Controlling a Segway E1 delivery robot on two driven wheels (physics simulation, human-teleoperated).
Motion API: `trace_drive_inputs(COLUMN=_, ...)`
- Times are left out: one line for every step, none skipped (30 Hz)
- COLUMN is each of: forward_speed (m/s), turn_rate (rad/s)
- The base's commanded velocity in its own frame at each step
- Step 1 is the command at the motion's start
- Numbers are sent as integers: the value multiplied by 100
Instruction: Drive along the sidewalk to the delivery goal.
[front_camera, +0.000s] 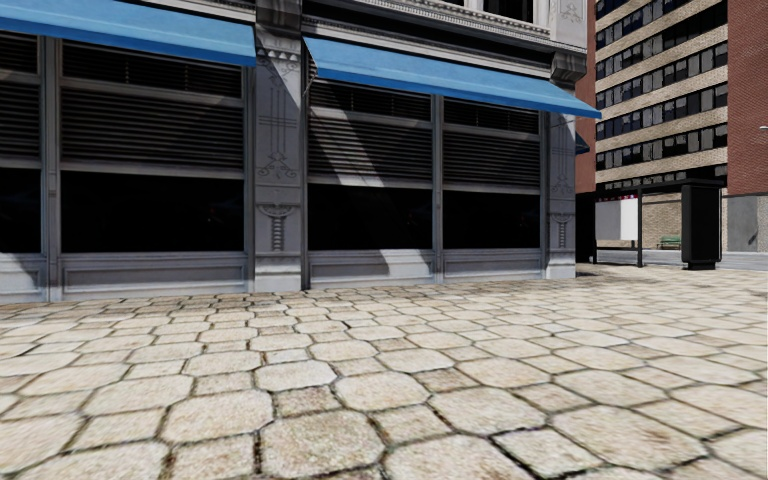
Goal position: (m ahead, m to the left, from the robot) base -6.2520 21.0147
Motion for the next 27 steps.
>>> trace_drive_inputs(forward_speed=0, turn_rate=0)
trace_drive_inputs(forward_speed=0, turn_rate=0)
trace_drive_inputs(forward_speed=0, turn_rate=0)
trace_drive_inputs(forward_speed=0, turn_rate=0)
trace_drive_inputs(forward_speed=0, turn_rate=0)
trace_drive_inputs(forward_speed=0, turn_rate=0)
trace_drive_inputs(forward_speed=0, turn_rate=0)
trace_drive_inputs(forward_speed=0, turn_rate=0)
trace_drive_inputs(forward_speed=0, turn_rate=0)
trace_drive_inputs(forward_speed=0, turn_rate=0)
trace_drive_inputs(forward_speed=0, turn_rate=0)
trace_drive_inputs(forward_speed=0, turn_rate=0)
trace_drive_inputs(forward_speed=0, turn_rate=0)
trace_drive_inputs(forward_speed=0, turn_rate=0)
trace_drive_inputs(forward_speed=0, turn_rate=0)
trace_drive_inputs(forward_speed=0, turn_rate=0)
trace_drive_inputs(forward_speed=0, turn_rate=0)
trace_drive_inputs(forward_speed=0, turn_rate=0)
trace_drive_inputs(forward_speed=0, turn_rate=0)
trace_drive_inputs(forward_speed=0, turn_rate=0)
trace_drive_inputs(forward_speed=0, turn_rate=0)
trace_drive_inputs(forward_speed=0, turn_rate=0)
trace_drive_inputs(forward_speed=0, turn_rate=0)
trace_drive_inputs(forward_speed=0, turn_rate=0)
trace_drive_inputs(forward_speed=0, turn_rate=0)
trace_drive_inputs(forward_speed=0, turn_rate=0)
trace_drive_inputs(forward_speed=0, turn_rate=0)
